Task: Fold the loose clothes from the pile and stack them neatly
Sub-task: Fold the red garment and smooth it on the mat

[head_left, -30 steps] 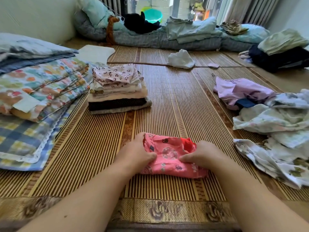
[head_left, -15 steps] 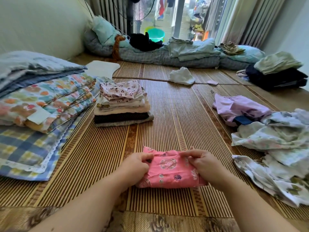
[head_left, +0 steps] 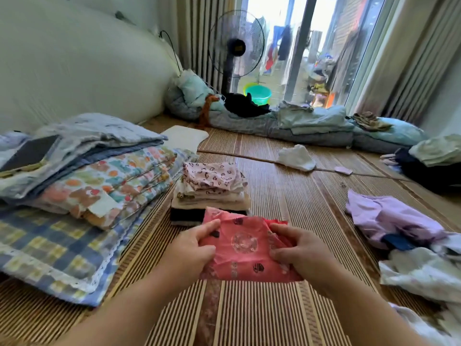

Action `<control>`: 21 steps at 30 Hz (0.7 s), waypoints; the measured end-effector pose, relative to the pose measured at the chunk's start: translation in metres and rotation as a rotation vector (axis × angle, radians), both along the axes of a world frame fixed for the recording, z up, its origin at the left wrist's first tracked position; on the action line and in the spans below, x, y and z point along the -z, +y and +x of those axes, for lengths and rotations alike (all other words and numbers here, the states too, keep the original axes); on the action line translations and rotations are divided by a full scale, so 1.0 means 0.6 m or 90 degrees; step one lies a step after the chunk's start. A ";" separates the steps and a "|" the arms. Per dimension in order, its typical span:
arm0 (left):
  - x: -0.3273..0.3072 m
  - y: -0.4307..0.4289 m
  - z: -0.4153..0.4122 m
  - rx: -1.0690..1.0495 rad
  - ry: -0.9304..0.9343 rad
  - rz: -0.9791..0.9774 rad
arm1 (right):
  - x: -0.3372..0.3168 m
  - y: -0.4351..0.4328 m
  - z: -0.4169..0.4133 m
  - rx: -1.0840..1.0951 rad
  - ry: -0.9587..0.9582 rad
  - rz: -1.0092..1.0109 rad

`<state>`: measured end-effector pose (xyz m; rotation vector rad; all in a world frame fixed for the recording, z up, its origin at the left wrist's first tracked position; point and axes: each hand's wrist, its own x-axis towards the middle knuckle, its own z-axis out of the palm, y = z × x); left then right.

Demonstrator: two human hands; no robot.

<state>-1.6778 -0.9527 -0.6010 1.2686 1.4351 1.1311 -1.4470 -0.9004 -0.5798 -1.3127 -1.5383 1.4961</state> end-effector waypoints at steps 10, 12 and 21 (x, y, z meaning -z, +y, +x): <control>-0.117 0.275 -0.140 -0.087 0.278 0.146 | -0.107 0.270 -0.181 -0.025 -0.145 0.207; -0.097 0.325 -0.163 -0.086 0.278 0.116 | -0.088 0.319 -0.208 -0.038 -0.183 0.207; 0.003 0.411 -0.171 -0.067 0.512 -0.067 | 0.019 0.416 -0.216 -0.016 -0.599 0.376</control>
